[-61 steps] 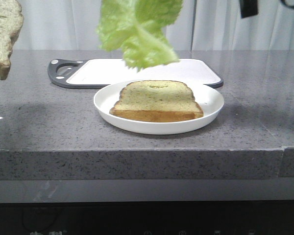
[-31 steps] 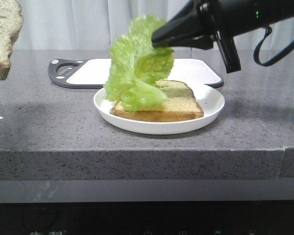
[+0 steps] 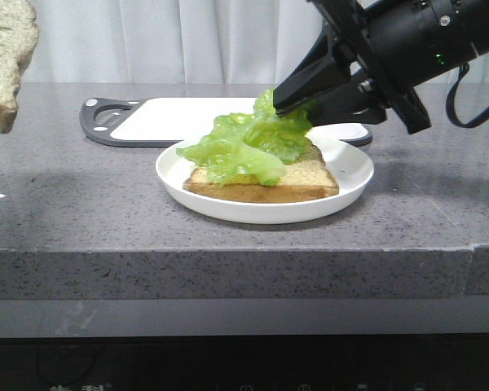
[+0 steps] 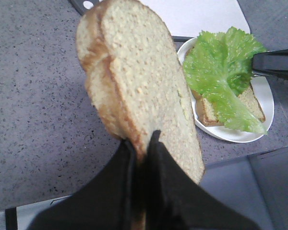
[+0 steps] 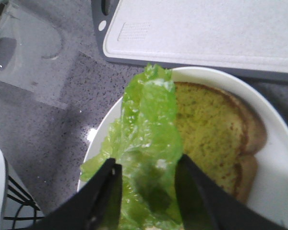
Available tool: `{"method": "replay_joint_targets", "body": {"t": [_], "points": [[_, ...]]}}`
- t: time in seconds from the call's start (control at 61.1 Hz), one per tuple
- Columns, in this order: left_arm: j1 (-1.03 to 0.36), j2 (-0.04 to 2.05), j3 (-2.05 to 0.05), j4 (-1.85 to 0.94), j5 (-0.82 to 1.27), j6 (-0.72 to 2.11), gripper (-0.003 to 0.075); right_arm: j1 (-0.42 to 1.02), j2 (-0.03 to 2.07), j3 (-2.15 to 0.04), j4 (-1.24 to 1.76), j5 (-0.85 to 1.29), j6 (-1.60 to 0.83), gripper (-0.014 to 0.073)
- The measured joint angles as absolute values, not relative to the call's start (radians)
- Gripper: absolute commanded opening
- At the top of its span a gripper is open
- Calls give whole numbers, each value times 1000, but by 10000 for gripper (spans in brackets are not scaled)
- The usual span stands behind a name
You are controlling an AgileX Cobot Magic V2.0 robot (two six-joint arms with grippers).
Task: Left arm grabs bread, right arm adds lettuce
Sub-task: 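Lower the lettuce onto the bottom bread slice and open the right gripper, then move the held bread slice with the left gripper over the lettuce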
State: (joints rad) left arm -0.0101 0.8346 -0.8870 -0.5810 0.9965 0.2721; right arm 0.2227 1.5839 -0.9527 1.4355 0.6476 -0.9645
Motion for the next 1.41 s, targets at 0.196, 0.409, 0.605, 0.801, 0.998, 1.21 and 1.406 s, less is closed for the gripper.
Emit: {"method": "replay_joint_targets", "body": {"t": [0.196, 0.409, 0.605, 0.801, 0.998, 1.21, 1.406], "points": [[-10, 835, -887, -581, 996, 272, -20, 193, 1485, -953, 1289, 624, -943, 421], [-10, 835, -887, -581, 996, 272, -20, 181, 1290, -953, 938, 656, -725, 416], [-10, 835, -887, -581, 996, 272, -20, 181, 1103, -953, 497, 820, -339, 416], [-10, 835, -887, -581, 996, 272, -20, 181, 949, -953, 202, 1010, -107, 416], [-10, 835, -887, -581, 989, 272, -20, 181, 791, -953, 149, 1056, -67, 416], [-10, 835, -887, -583, 967, 272, -20, 181, 694, -953, 149, 1073, -66, 416], [-10, 843, -887, -652, 916, 286, -20, 181, 693, -953, 148, 1078, -66, 416]]}}
